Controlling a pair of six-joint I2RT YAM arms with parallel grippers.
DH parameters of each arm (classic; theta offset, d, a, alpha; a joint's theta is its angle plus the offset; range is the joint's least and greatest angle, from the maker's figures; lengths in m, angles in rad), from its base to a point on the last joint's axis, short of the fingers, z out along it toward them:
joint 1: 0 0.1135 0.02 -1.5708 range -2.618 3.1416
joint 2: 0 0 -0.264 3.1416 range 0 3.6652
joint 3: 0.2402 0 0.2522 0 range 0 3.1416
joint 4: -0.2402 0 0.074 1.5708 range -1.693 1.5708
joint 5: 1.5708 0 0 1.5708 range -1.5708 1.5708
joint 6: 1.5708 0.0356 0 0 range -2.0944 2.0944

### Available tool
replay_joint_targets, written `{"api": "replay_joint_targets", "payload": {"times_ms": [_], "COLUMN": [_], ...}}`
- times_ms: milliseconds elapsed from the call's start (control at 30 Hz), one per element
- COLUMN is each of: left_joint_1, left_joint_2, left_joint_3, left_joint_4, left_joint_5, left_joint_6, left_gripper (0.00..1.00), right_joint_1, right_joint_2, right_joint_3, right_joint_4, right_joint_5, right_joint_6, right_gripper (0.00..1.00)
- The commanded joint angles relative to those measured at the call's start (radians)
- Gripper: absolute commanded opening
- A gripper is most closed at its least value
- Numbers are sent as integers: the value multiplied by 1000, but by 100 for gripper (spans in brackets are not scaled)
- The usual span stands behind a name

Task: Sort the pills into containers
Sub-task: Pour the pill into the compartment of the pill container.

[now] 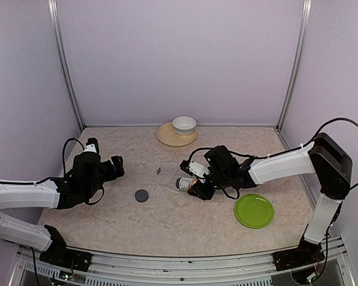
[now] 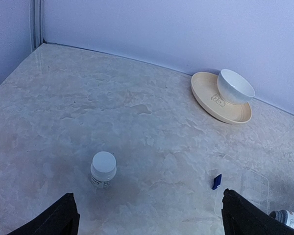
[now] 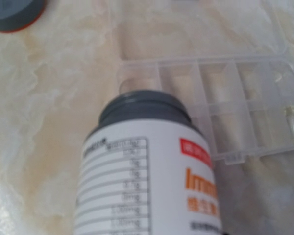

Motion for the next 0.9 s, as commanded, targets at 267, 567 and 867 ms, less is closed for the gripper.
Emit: {"api": "replay_joint_targets", "payload": {"times_ms": [267, 567, 867], "left_joint_1": [4, 5, 5], "left_joint_2": [-4, -3, -6], "left_joint_3": [-6, -7, -6], "left_joint_4": [15, 17, 16], "left_joint_5": [1, 4, 6], "left_joint_6": [-5, -5, -6], "left_gripper": [99, 99, 99], "right_joint_1": [-6, -6, -8], "right_joint_2": [-135, -220, -269], "right_joint_3": [-146, -293, -438], "right_joint_4": [277, 550, 906], "right_joint_5": [12, -15, -88], "right_joint_6": [32, 43, 81], "right_gripper": [9, 8, 8]}}
